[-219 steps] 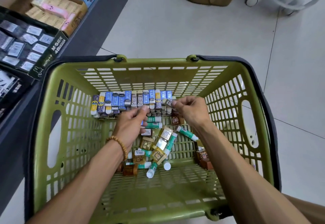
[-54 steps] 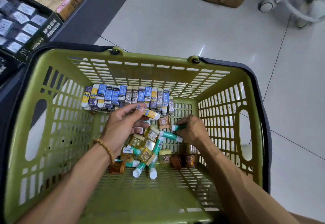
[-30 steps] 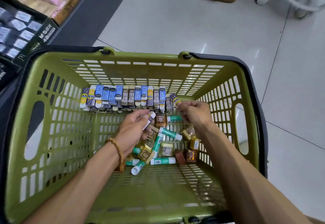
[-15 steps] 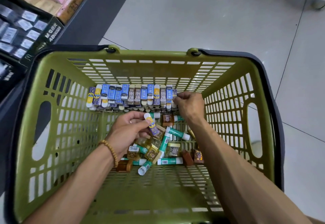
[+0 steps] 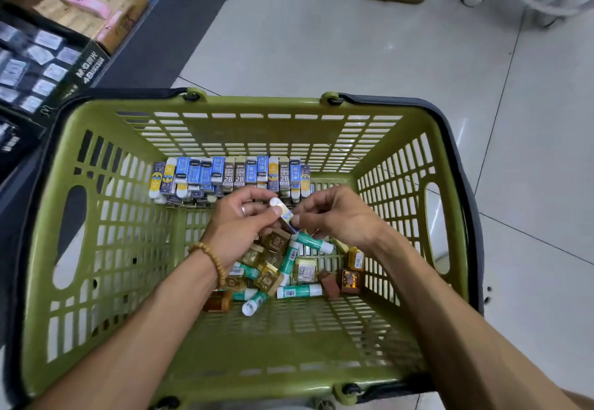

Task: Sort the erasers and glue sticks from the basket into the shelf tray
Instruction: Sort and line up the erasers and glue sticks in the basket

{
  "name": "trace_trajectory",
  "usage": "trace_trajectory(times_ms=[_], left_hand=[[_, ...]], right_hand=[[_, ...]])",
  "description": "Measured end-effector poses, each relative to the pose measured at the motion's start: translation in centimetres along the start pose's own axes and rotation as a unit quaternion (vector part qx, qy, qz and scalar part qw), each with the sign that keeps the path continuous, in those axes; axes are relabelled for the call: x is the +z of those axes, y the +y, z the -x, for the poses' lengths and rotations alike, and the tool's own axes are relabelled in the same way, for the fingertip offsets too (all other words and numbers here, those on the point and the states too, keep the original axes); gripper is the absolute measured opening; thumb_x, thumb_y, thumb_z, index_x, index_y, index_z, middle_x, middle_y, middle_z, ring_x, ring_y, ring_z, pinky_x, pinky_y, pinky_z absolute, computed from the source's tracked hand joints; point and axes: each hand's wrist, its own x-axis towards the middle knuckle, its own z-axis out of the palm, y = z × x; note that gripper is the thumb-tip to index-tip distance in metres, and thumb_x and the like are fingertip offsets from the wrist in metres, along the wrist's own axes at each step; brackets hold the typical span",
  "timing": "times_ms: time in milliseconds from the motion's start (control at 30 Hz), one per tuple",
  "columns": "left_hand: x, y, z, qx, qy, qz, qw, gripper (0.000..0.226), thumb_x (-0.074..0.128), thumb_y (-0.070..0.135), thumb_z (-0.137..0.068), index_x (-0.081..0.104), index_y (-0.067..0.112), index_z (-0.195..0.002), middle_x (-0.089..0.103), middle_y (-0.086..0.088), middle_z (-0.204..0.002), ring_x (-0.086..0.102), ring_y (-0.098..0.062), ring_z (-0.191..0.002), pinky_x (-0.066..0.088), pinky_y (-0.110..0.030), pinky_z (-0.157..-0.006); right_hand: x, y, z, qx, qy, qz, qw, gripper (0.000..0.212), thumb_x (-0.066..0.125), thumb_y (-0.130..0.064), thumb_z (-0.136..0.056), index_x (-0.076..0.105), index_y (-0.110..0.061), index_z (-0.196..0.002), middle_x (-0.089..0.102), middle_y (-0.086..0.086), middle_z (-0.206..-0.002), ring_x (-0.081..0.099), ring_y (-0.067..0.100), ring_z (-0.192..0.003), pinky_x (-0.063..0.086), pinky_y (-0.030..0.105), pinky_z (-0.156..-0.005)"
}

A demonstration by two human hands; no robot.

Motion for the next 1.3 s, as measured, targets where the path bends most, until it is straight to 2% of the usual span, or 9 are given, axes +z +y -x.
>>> trace_trajectory(times_ms=[167, 367, 500, 600, 800, 933, 1100, 1200, 1300], left_hand=[[0.6, -0.3, 0.2, 0.027, -0.032, -0.047, 0.998, 0.02, 0.071, 0.007, -0.085, 0.066, 0.017, -0.101, 0.075, 0.001, -0.08, 0.071, -0.014, -0.077, 0.055, -0.025, -0.068], [-2.6, -4.0, -0.7, 0.057, -0.015, -0.307, 0.95, 0.017, 0.07, 0.021, -0.085, 0.063, 0.027, -0.099, 0.065, 0.008, -0.099, 0.062, -0.008, -0.096, 0.055, -0.032, -0.088], [-4.2, -5.4, -1.9, 0.07, -0.036, -0.446, 0.892, 0.046, 0.072, 0.033, -0.084, 0.055, 0.026, -0.127, 0.051, 0.007, -0.12, 0.048, -0.011, -0.117, 0.042, -0.029, -0.103], [-4.8, -6.0, -2.2, 0.062, -0.066, -0.527, 0.845, 0.066, 0.073, 0.038, -0.083, 0.043, 0.028, -0.141, 0.042, 0.002, -0.142, 0.036, -0.017, -0.134, 0.031, -0.031, -0.11], [-4.6, -7.3, -2.4, 0.043, -0.105, -0.515, 0.849, 0.062, 0.077, 0.032, -0.079, 0.041, 0.04, -0.129, 0.051, 0.007, -0.114, 0.052, -0.014, -0.104, 0.048, -0.029, -0.086], [-4.4, -7.6, -2.9, 0.088, -0.081, -0.498, 0.859, 0.037, 0.074, 0.026, -0.083, 0.045, 0.036, -0.104, 0.055, 0.006, -0.106, 0.056, -0.017, -0.096, 0.049, -0.032, -0.079], [-5.0, -6.9, -3.2, 0.052, -0.106, -0.474, 0.872, 0.026, 0.068, 0.029, -0.088, 0.049, 0.028, -0.106, 0.06, 0.008, -0.102, 0.06, -0.013, -0.091, 0.052, -0.029, -0.075], [-5.7, -6.4, -3.0, 0.012, -0.14, -0.465, 0.874, 0.026, 0.067, 0.032, -0.089, 0.049, 0.027, -0.106, 0.06, 0.008, -0.103, 0.06, -0.011, -0.093, 0.051, -0.026, -0.076], [-5.7, -6.5, -2.8, -0.02, -0.16, -0.467, 0.87, 0.026, 0.073, 0.03, -0.084, 0.052, 0.027, -0.098, 0.062, 0.006, -0.099, 0.062, -0.013, -0.09, 0.054, -0.036, -0.083]], right_hand=[[-0.3, 0.7, 0.3, 0.012, -0.008, 0.01, 1.0, 0.01, 0.073, -0.009, -0.087, 0.072, 0.0, -0.091, 0.066, 0.011, -0.079, 0.052, 0.014, -0.061, 0.045, 0.022, -0.054], [-1.7, 1.7, -2.1, 0.05, 0.196, -0.062, 0.977, 0.024, 0.069, -0.016, -0.092, 0.07, -0.014, -0.068, 0.068, -0.001, -0.068, 0.059, 0.011, -0.058, 0.053, 0.029, -0.062], [-0.3, 2.7, -5.5, 0.065, 0.239, -0.031, 0.968, 0.024, 0.072, -0.023, -0.09, 0.071, -0.021, -0.067, 0.073, -0.001, -0.075, 0.071, 0.017, -0.072, 0.061, 0.032, -0.071], [0.4, 2.9, -6.5, 0.056, 0.273, -0.004, 0.96, 0.031, 0.074, -0.026, -0.089, 0.067, -0.018, -0.059, 0.067, -0.007, -0.061, 0.066, 0.011, -0.059, 0.056, 0.027, -0.058], [0.1, 2.9, -6.8, 0.043, 0.278, 0.024, 0.959, 0.037, 0.077, -0.033, -0.086, 0.063, -0.019, -0.054, 0.062, -0.01, -0.053, 0.066, 0.015, -0.059, 0.06, 0.035, -0.068], [-0.1, 3.3, -4.6, 0.02, 0.298, 0.011, 0.954, 0.036, 0.065, -0.029, -0.094, 0.063, -0.008, -0.065, 0.062, 0.008, -0.061, 0.059, 0.016, -0.055, 0.054, 0.031, -0.065], [0.4, 4.8, -1.7, 0.057, 0.161, 0.062, 0.983, 0.025, 0.061, -0.008, -0.094, 0.066, 0.012, -0.079, 0.068, 0.012, -0.078, 0.061, 0.01, -0.06, 0.055, 0.023, -0.079], [1.9, 4.6, -1.8, 0.063, 0.041, 0.1, 0.992, 0.014, 0.064, -0.005, -0.091, 0.069, -0.008, -0.078, 0.072, 0.0, -0.106, 0.066, 0.012, -0.098, 0.051, 0.014, -0.066], [3.9, 4.0, -2.4, 0.038, -0.012, 0.181, 0.983, 0.02, 0.066, -0.016, -0.093, 0.067, -0.016, -0.113, 0.065, -0.002, -0.121, 0.059, 0.012, -0.104, 0.044, 0.008, -0.068]])
